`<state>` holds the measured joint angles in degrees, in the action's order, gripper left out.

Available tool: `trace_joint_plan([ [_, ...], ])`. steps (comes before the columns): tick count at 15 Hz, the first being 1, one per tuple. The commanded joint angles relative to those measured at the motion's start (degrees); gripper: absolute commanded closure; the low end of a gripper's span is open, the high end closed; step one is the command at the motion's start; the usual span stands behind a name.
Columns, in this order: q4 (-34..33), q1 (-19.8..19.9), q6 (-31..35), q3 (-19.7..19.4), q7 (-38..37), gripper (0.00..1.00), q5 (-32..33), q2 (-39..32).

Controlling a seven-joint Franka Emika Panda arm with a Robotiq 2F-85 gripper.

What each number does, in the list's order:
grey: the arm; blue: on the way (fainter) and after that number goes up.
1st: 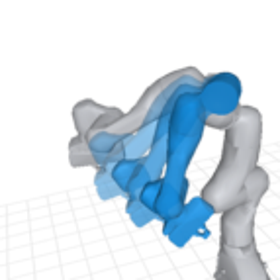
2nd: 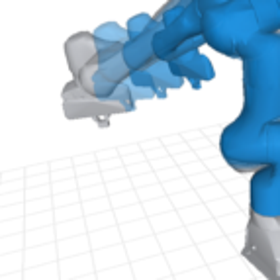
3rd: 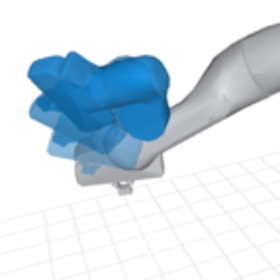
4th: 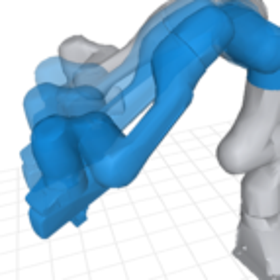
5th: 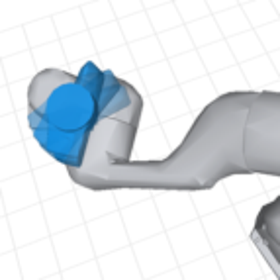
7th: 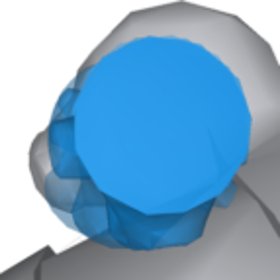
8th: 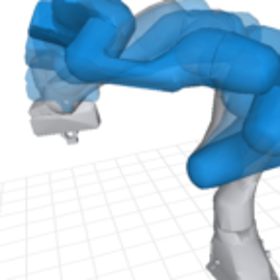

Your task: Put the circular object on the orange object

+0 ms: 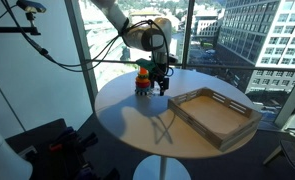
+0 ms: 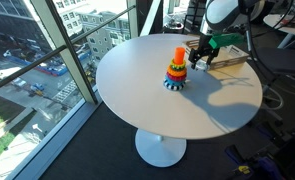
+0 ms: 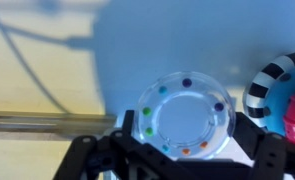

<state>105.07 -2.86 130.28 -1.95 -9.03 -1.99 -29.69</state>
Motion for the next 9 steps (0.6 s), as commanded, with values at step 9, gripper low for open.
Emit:
trace_joint_plan([
  [9,-1.1,1.5,-10.5,1.1,1.2,0.30,-2.2,10.5],
])
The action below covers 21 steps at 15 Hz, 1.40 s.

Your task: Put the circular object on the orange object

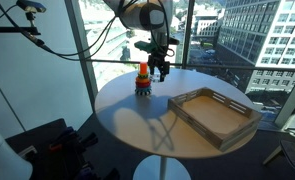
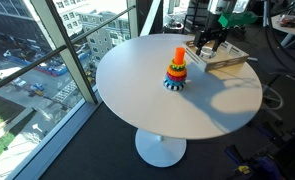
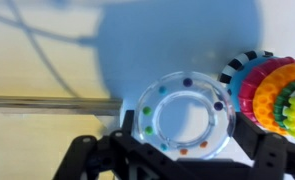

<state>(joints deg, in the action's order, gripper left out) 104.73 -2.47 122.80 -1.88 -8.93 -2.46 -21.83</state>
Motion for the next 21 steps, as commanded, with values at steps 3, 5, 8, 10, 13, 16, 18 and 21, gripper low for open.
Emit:
trace_joint_plan([
  [3,-1.6,1.0,-4.7,1.6,1.8,0.30,-3.3,4.3],
  [5,-2.3,0.8,-5.2,2.1,1.9,0.30,-4.3,4.8],
  [8,-3.7,0.5,-6.0,3.0,2.1,0.30,-5.4,5.1],
  [10,-4.7,0.3,-6.4,3.8,2.4,0.30,-6.3,5.0],
  [13,-5.5,0.2,-7.1,4.6,3.4,0.30,-7.2,4.9],
  [16,-4.3,-0.3,-5.5,4.4,2.1,0.05,-5.9,4.7],
  [18,-4.3,-0.3,-5.4,4.4,2.1,0.05,-5.9,4.6],
  [21,-4.2,-0.3,-5.4,4.4,2.1,0.30,-5.9,4.4],
])
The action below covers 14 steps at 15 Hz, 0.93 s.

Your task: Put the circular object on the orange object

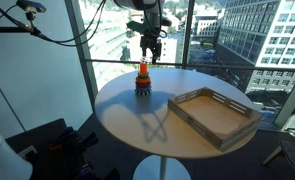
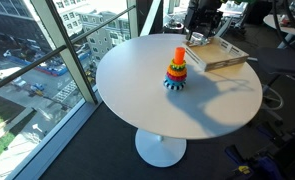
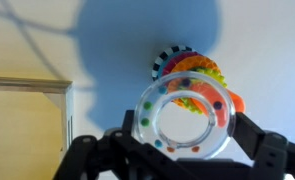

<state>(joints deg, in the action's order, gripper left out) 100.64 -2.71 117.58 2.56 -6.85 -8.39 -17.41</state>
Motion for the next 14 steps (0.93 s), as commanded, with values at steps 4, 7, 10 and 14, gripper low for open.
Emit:
trace_joint_plan([
  [4,-0.4,-0.8,0.1,0.0,-0.8,0.30,1.0,-0.2],
  [7,-0.9,-1.8,-0.1,0.3,-1.0,0.30,1.6,-0.8],
  [10,-1.4,-2.8,-0.1,0.5,-1.3,0.30,2.2,-1.6],
  [14,-1.9,-3.8,1.0,0.3,-2.0,0.30,3.6,-2.4],
])
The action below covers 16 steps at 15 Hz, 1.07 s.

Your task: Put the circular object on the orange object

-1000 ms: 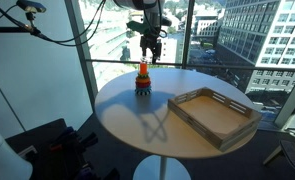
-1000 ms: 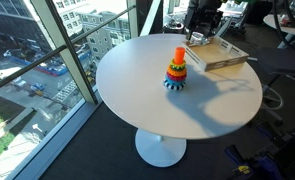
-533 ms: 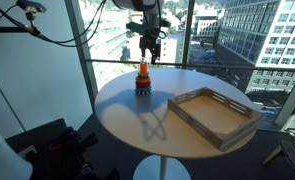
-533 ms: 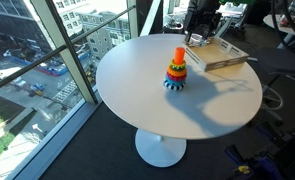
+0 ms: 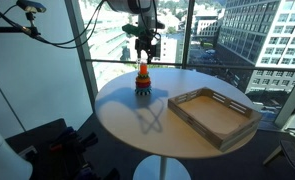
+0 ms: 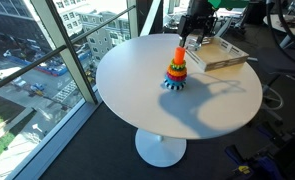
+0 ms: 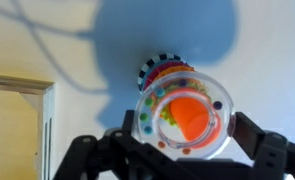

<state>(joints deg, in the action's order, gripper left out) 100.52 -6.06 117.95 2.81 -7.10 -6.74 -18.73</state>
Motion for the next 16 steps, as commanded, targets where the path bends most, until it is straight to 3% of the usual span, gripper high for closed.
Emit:
trace_joint_plan([
  [1,-1.9,-0.6,1.2,0.0,-1.9,0.30,2.3,-1.2],
  [7,-2.3,-1.1,3.9,0.2,-2.2,0.30,3.3,-1.9],
  [16,-4.0,-1.3,2.4,0.9,-1.7,0.30,2.6,-3.3],
])
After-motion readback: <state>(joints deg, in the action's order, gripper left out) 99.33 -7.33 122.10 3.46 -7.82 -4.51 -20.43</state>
